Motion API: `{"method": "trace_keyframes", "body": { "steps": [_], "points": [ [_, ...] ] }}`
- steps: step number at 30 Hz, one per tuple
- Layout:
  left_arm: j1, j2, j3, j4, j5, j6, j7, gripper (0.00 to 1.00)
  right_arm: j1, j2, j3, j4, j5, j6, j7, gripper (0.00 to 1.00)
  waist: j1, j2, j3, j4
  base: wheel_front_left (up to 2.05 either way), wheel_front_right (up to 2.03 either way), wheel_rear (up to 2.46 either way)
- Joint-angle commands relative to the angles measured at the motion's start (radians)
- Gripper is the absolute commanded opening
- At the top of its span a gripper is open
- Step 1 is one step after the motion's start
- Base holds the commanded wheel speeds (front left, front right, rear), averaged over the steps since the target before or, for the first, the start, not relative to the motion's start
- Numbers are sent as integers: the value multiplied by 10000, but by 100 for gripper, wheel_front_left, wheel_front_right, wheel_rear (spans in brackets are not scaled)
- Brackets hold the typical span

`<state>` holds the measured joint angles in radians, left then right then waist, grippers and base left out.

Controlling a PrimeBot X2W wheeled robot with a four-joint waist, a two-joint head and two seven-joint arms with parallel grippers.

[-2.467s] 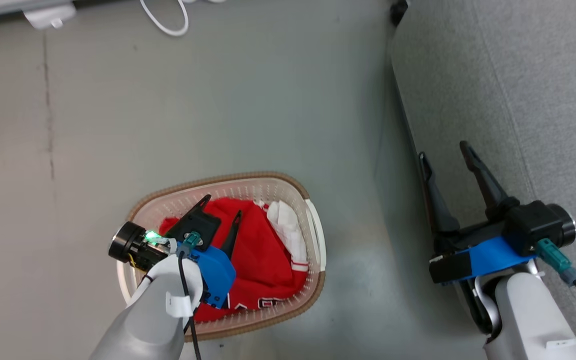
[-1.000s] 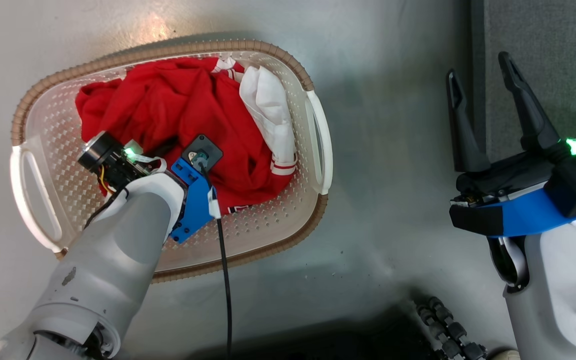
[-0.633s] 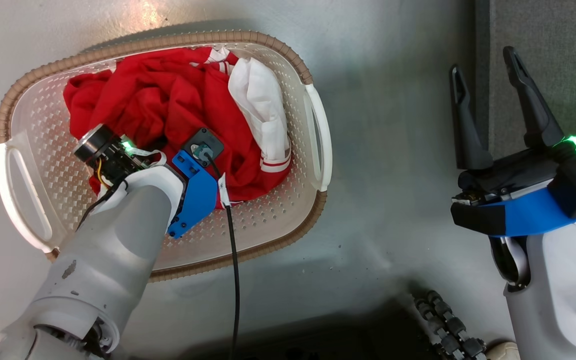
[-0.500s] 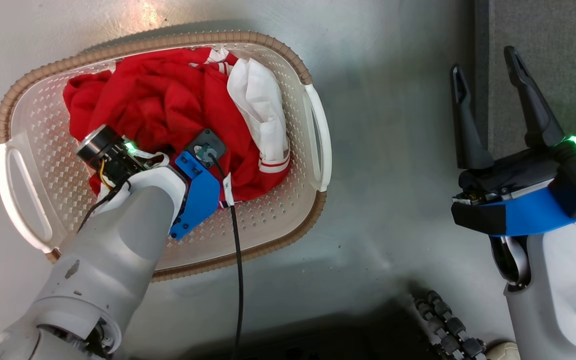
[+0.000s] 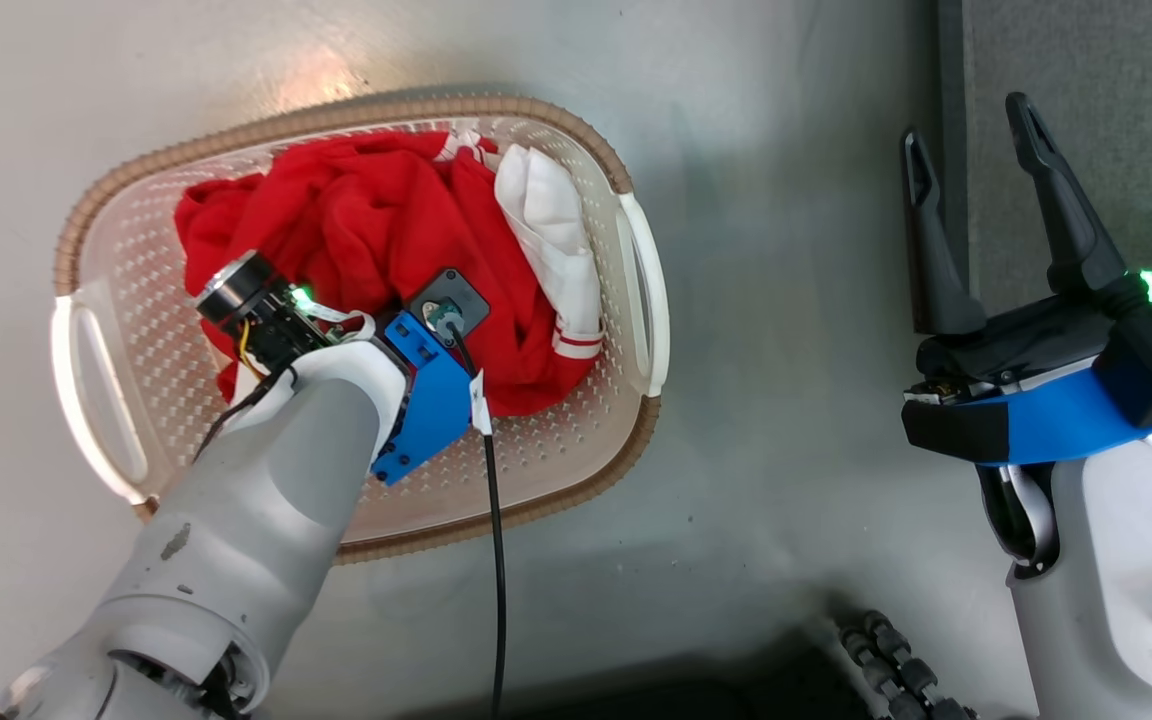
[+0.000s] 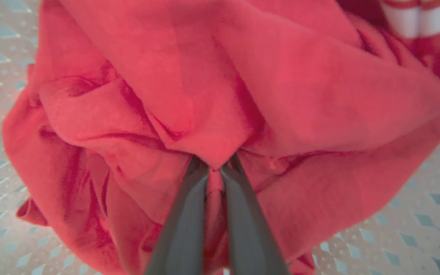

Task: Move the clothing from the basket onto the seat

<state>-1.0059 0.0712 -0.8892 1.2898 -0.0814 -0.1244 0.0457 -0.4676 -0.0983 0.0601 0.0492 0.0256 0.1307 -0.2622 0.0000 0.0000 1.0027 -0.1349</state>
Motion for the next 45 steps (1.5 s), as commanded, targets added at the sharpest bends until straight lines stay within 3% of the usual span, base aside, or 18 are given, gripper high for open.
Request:
{"method": "trace_keyframes", "body": {
  "steps": [1, 11, 26, 36, 45],
  "points": [
    [32, -33, -49, -19, -87, -64, -191, 0, -117, -34, -12, 47, -34, 3, -42, 100, 0, 0, -221, 108, 0, 0, 0],
    [642, -213, -452, -505, -696, -55, -1371, 0, 117, -285, -136, 414, -22, 1, -40, 100, 0, 0, -1439, 584, 0, 0, 0],
    [1692, -211, -1205, -1918, -2706, -59, -2729, 0, 856, -514, -251, 973, -7, 1, -42, 100, 0, 0, -3643, 1397, 0, 0, 0],
    [2244, -211, -1198, -2761, -3716, 55, -3099, 0, 1541, -479, -355, 1325, 59, 1, -40, 100, 0, 0, -5192, 1838, 0, 0, 0],
    [2654, -208, -828, -3834, -3885, 358, -3121, 0, 2180, -385, -409, 1549, 83, 1, -40, 100, 0, 0, -6424, 2155, 0, 0, 0]
  ]
}}
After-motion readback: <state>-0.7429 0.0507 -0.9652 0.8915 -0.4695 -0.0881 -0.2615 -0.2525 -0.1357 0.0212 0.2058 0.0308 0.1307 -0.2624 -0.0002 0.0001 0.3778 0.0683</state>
